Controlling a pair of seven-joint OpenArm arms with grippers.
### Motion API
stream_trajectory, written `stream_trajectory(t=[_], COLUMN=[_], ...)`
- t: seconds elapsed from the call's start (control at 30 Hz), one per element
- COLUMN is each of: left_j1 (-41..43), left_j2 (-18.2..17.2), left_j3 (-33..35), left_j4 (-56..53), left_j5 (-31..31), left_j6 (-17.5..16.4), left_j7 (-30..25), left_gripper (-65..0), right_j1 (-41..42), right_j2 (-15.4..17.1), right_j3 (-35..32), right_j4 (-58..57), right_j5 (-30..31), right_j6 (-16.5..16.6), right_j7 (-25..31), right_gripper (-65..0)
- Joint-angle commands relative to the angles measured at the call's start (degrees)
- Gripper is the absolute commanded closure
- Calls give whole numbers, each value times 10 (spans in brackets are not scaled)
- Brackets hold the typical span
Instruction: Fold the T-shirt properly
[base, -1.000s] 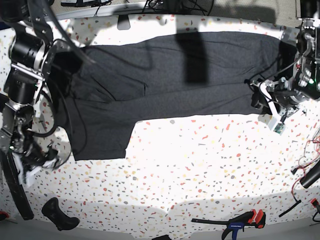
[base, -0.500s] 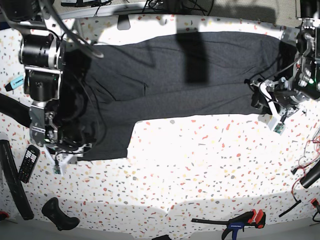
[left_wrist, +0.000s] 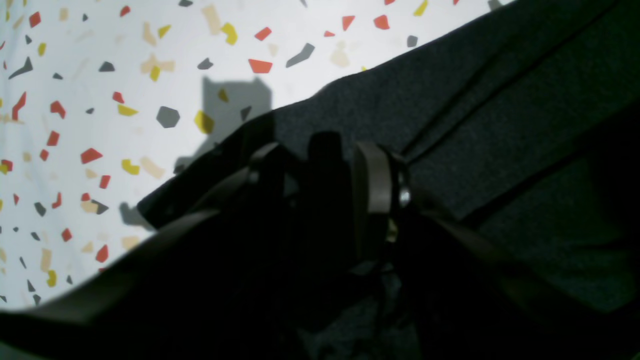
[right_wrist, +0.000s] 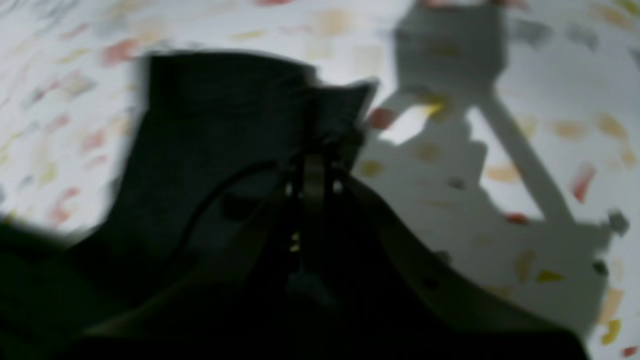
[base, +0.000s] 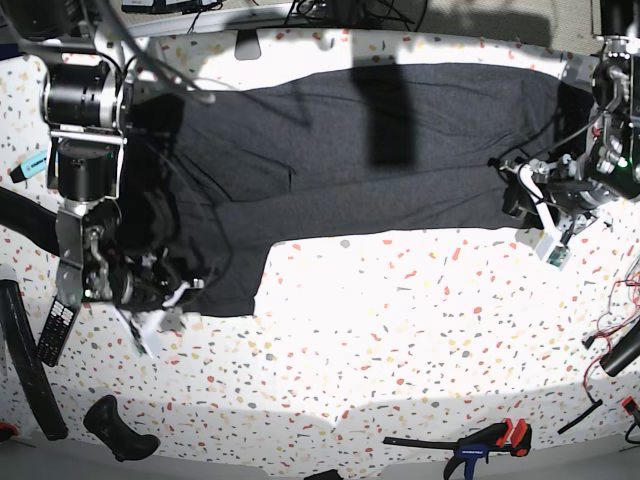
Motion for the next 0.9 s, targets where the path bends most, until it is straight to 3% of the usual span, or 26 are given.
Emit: stream_trajectory(t=[0.0,0.17,0.37,0.67,0.87], left_j1=[-8,-8,-8,-10,-10], left_j2=[-8,-8,-8,-8,-8], left_j3=[-5,-5,-5,-5,-5], left_j4=[9,9,9,9,9], left_j5=[-2,-2,-1,-1,-1], left_j6=[2,2,2,2,2], left_j7=[-11,-11,-11,-11,-11], left_gripper=[-215,-215,-215,-215,-215], right_j1=[20,-51,-201,-521,-676], right_j2=[8,15,15,23,23], right_j3=[2,2,3,53,171], right_j4=[38,224,478,800,850], right_j5=[23,135,212,235,235], right_j6=[4,4,4,4,4], right_j7=[-15,-108,-190,-195,-195], right_gripper=[0,0,0,0,0])
